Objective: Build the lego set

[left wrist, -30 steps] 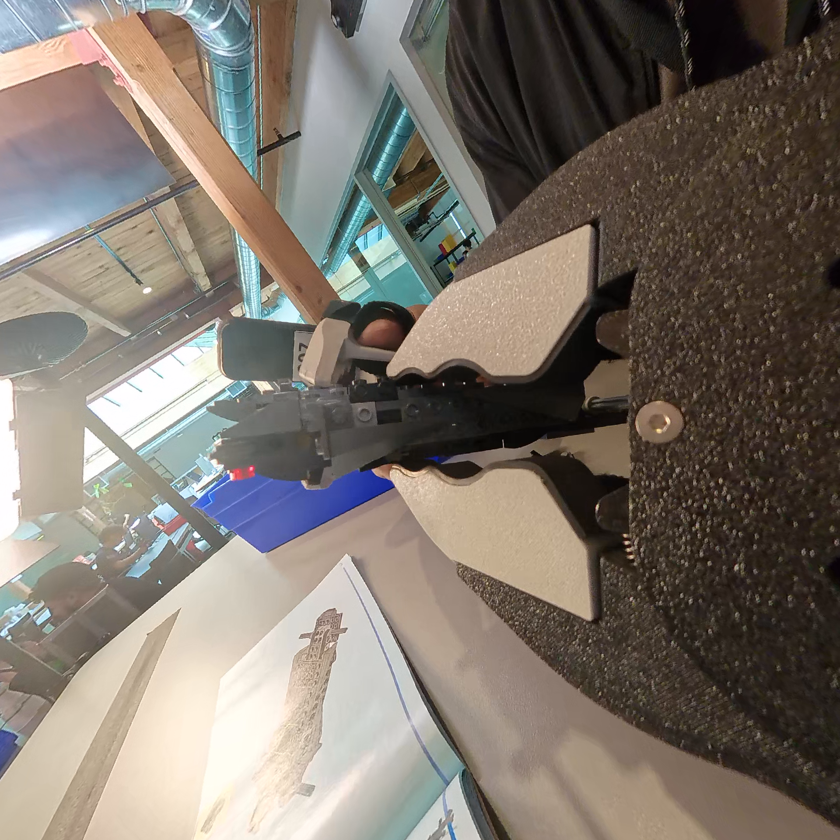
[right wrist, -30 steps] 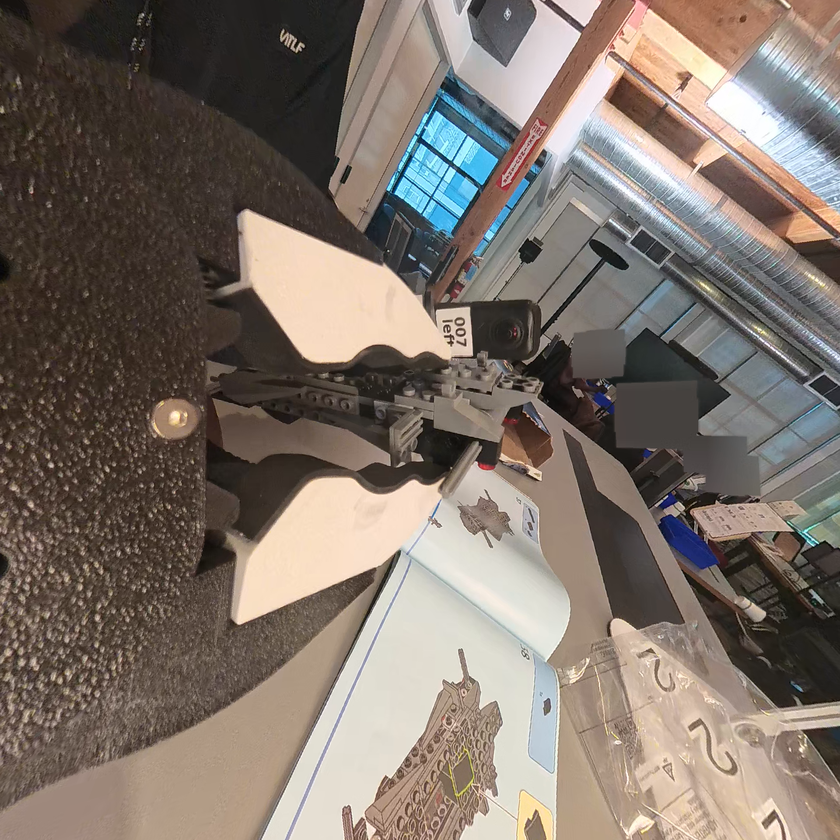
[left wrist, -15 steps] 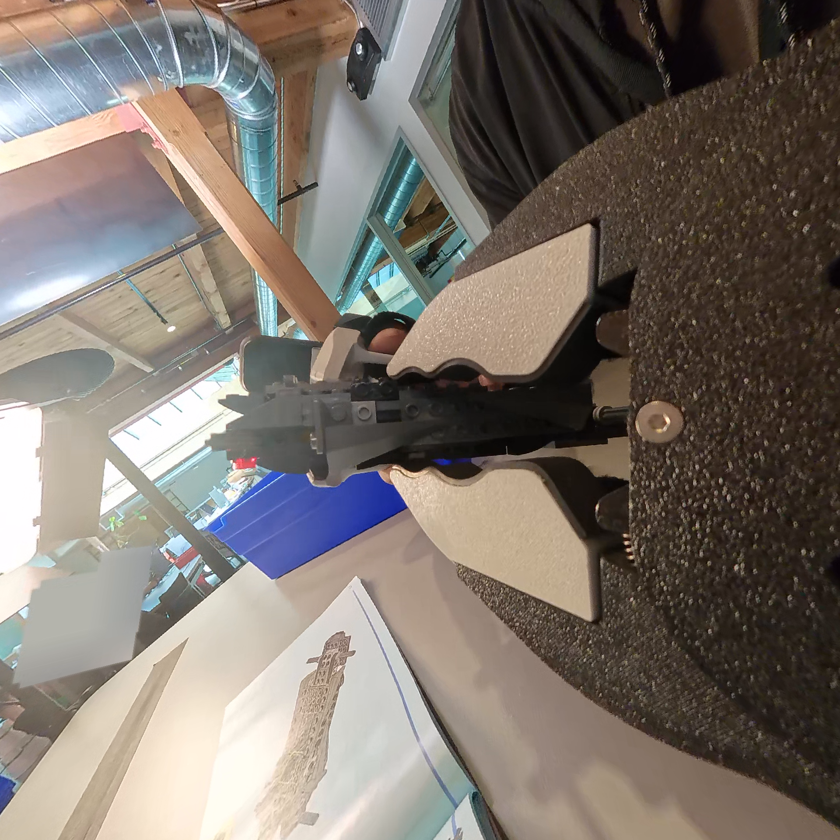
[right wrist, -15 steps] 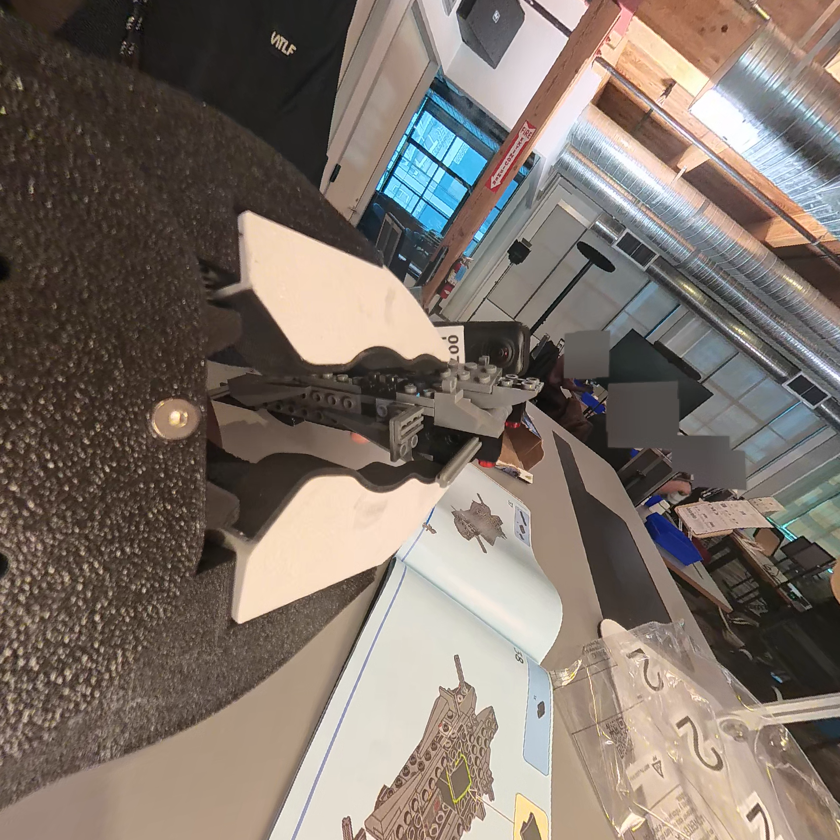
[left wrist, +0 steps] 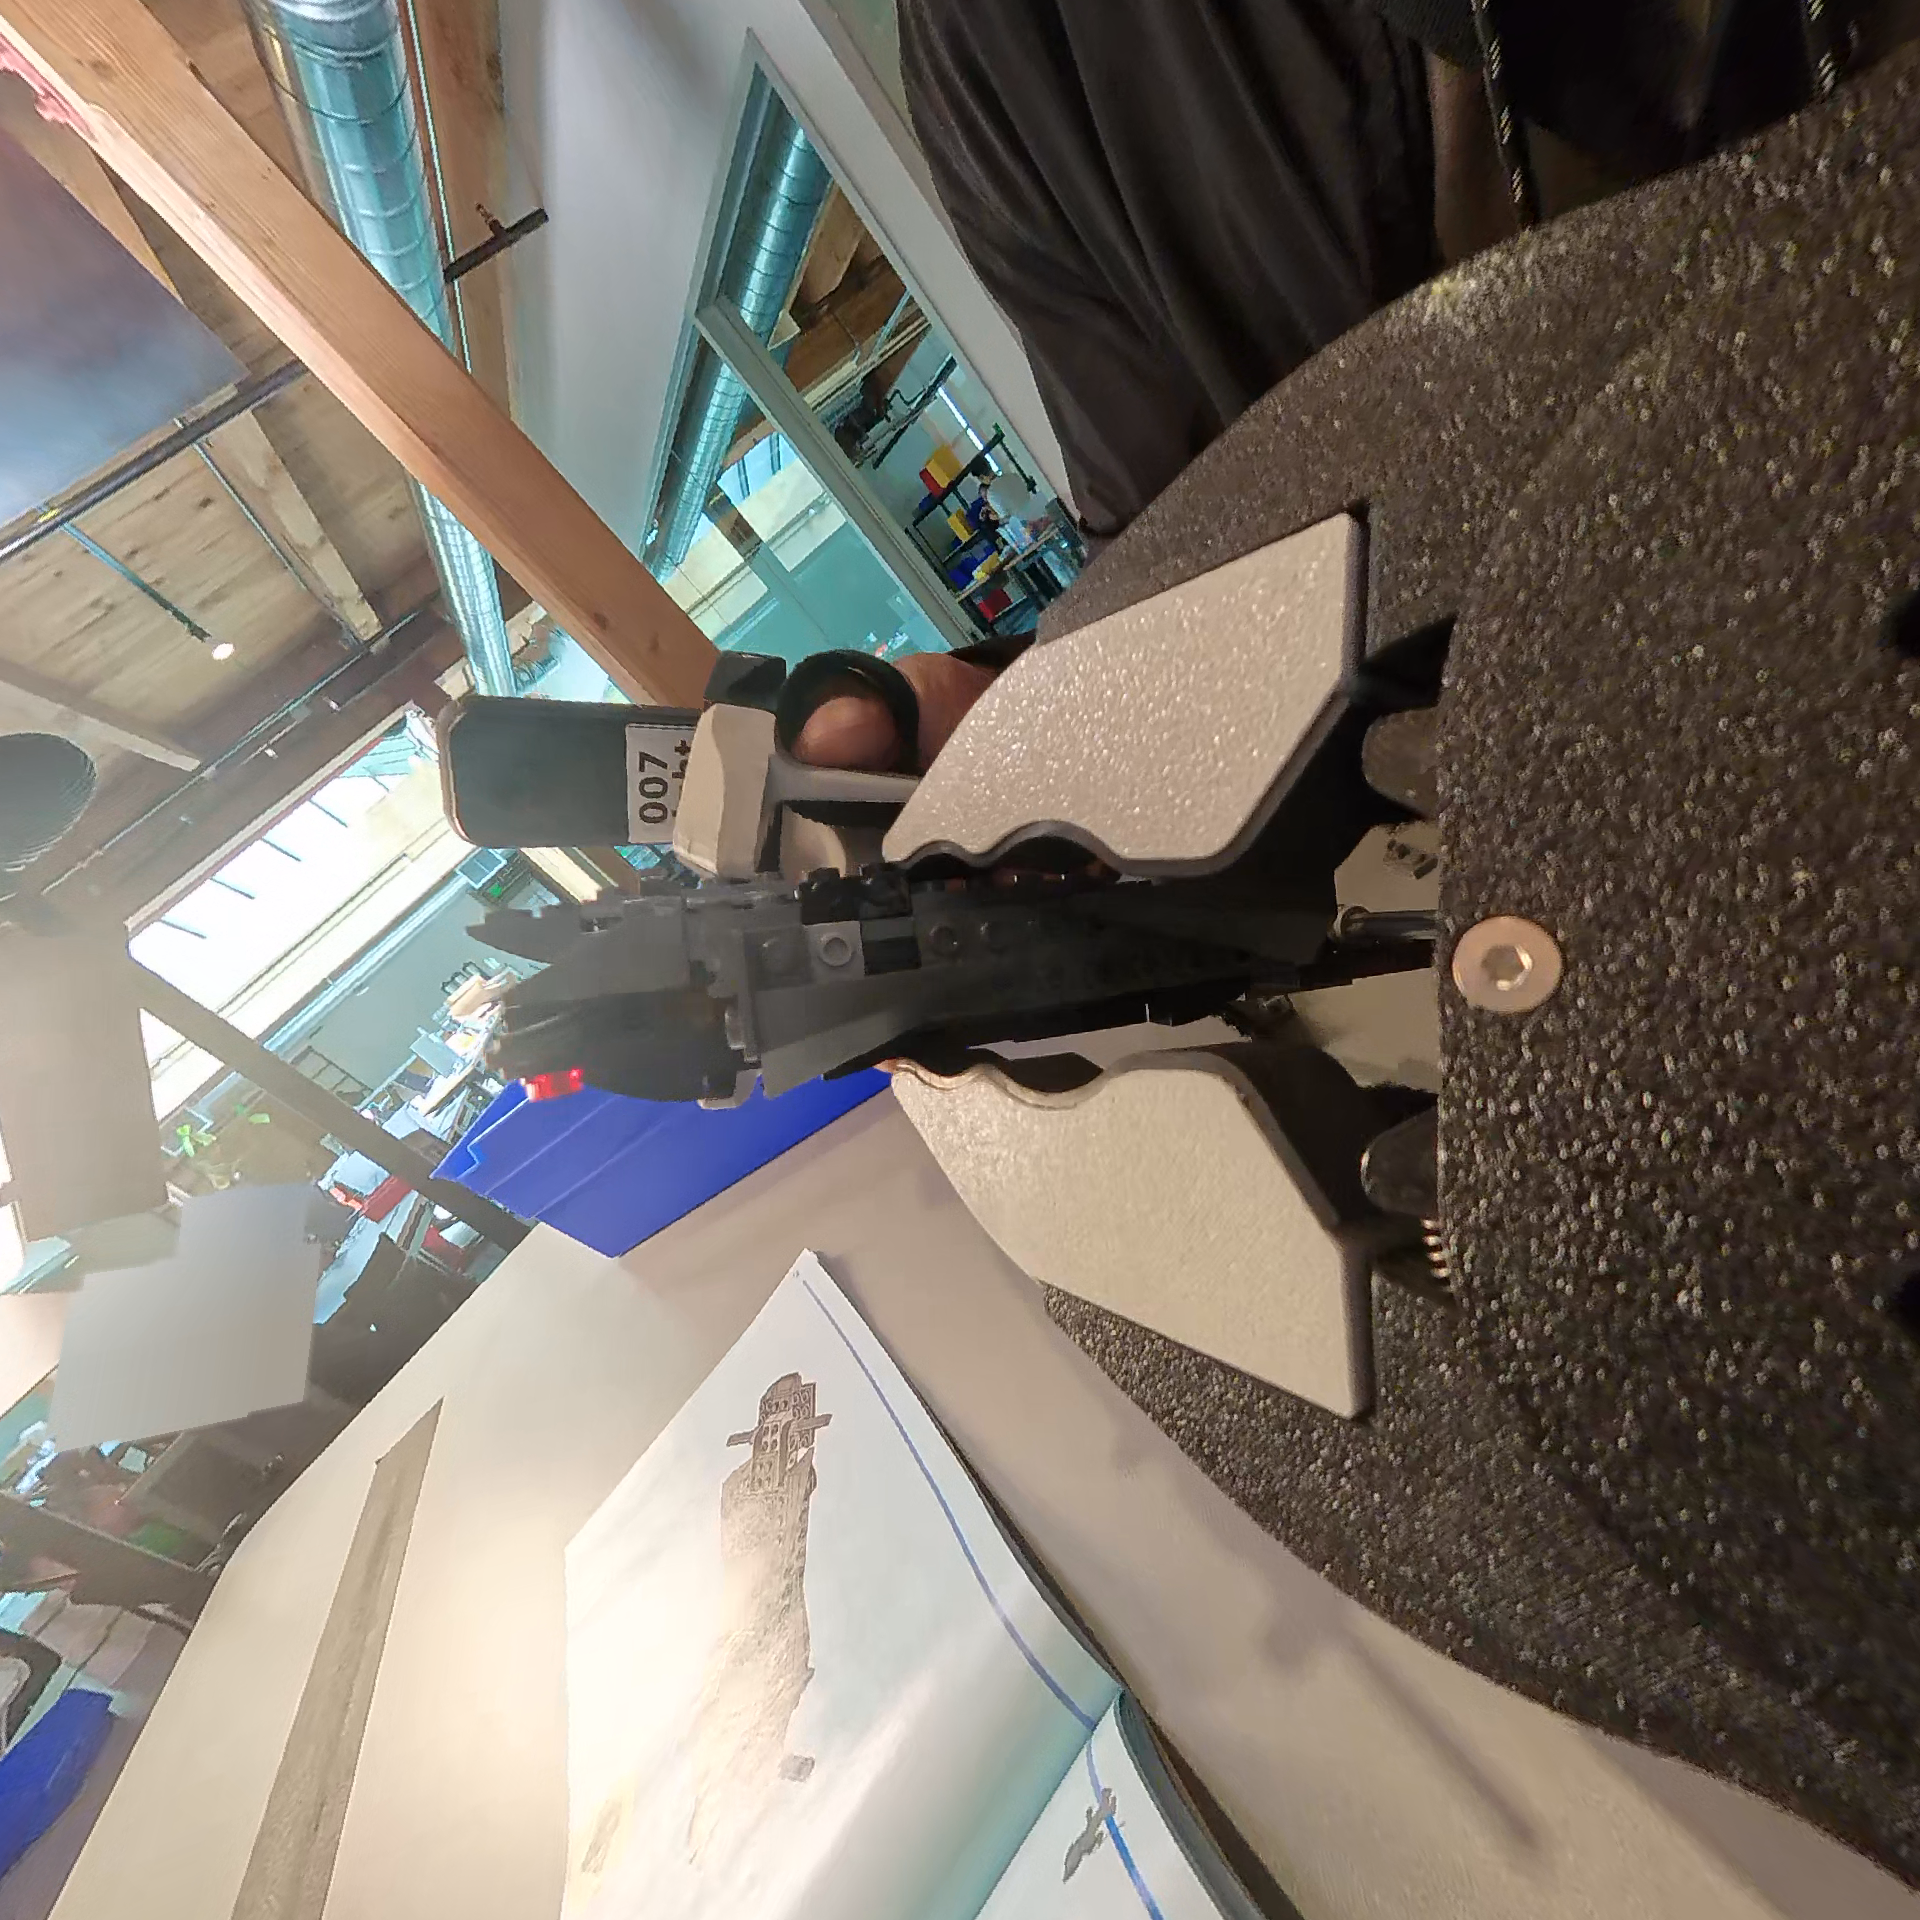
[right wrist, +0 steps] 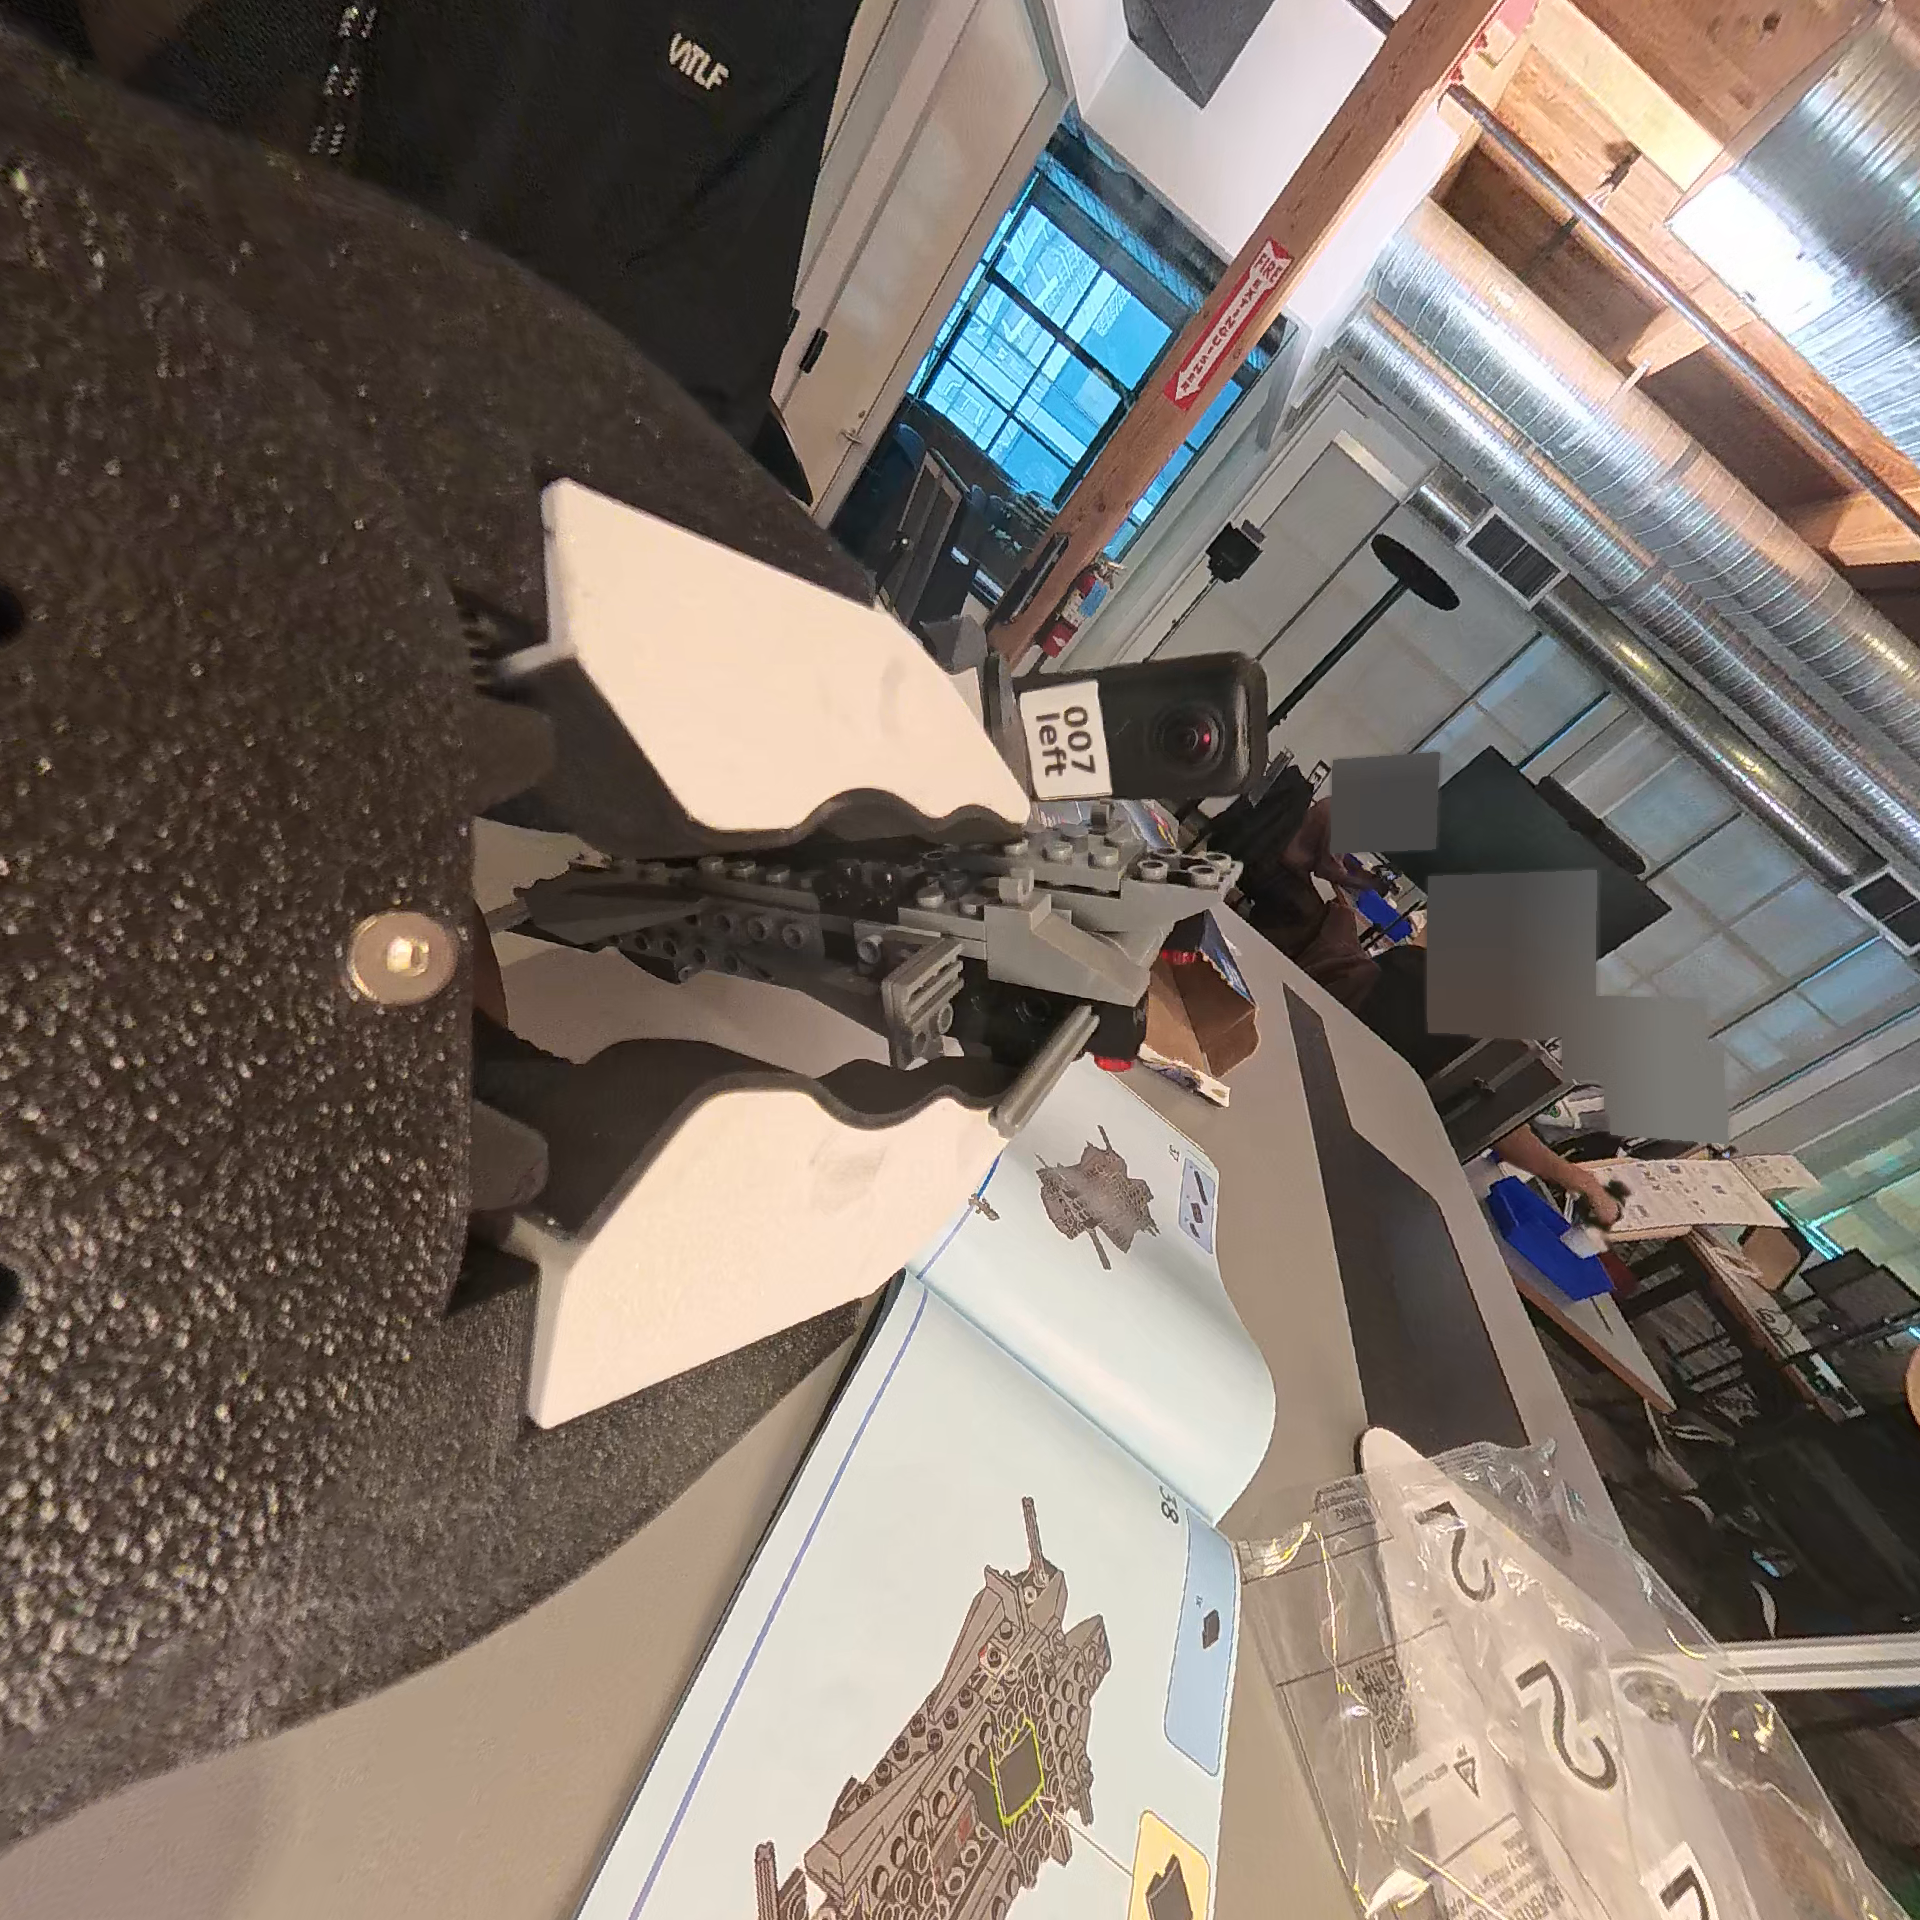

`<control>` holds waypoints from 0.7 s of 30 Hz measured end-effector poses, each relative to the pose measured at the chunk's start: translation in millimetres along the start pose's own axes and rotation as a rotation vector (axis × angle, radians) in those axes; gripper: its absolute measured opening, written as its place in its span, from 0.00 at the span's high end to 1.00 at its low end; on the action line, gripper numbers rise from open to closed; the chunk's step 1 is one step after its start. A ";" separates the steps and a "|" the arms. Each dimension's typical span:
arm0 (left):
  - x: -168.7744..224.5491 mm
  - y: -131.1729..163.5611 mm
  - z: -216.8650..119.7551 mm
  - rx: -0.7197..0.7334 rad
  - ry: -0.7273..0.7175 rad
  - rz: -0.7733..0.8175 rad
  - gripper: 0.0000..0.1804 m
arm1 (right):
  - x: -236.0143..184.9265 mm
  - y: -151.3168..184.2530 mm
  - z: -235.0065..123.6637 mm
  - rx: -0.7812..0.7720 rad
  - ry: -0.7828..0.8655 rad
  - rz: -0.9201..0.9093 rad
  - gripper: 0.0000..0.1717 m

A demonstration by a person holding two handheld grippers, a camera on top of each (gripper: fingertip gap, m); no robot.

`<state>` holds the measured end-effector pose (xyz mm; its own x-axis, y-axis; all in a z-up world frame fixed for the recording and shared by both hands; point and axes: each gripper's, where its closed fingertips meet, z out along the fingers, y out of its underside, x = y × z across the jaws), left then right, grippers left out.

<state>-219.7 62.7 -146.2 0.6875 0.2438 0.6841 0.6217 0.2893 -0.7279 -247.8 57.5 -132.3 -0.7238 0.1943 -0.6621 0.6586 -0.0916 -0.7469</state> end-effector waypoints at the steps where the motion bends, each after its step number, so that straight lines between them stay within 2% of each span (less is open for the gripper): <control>1: -0.2 0.5 0.2 -0.005 -0.006 0.008 0.82 | 0.1 0.1 -0.1 0.001 -0.001 -0.002 0.77; 21: -0.6 5.7 2.8 -0.041 -0.035 0.046 0.82 | 1.1 0.7 -1.0 0.011 0.022 -0.055 0.77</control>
<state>-217.6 66.8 -150.6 0.7025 0.2887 0.6505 0.6052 0.2387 -0.7595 -247.9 58.6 -133.4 -0.7542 0.2208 -0.6184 0.6155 -0.0903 -0.7829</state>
